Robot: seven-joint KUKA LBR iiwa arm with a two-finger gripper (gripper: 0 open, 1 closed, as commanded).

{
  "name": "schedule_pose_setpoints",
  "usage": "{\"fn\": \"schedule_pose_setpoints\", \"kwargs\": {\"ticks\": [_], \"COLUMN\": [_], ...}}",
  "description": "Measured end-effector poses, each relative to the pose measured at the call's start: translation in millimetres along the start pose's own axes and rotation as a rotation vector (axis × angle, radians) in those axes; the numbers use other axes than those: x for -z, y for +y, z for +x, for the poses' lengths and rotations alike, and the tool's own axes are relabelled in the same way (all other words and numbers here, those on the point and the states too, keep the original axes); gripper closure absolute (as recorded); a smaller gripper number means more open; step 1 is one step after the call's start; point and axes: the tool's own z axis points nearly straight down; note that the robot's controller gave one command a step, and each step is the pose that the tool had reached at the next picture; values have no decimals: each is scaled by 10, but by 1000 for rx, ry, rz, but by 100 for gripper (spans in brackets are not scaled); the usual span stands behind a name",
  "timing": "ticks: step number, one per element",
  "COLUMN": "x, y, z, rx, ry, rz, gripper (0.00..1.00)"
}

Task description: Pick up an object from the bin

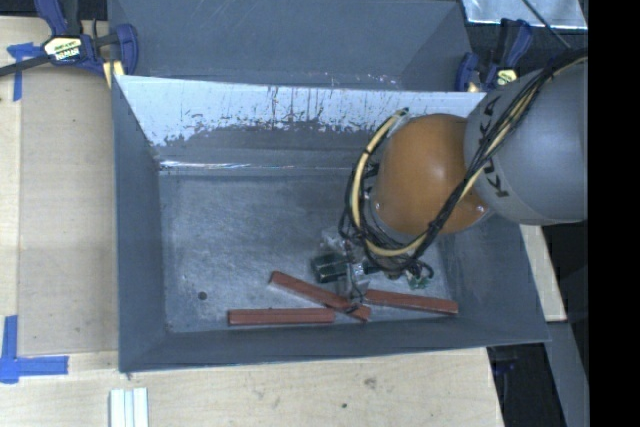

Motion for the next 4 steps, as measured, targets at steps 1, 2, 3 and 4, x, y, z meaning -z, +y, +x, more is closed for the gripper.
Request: {"fn": "schedule_pose_setpoints", "kwargs": {"ticks": [1, 2, 3, 4], "x": [0, 1124, 1124, 1802], "y": [0, -146, -147, -378], "z": [0, 253, 253, 147], "rx": [0, 56, 56, 69], "ry": [0, 5, 5, 7], "rz": [0, -2, -2, -3], "gripper": [100, 100, 100, 100]}}
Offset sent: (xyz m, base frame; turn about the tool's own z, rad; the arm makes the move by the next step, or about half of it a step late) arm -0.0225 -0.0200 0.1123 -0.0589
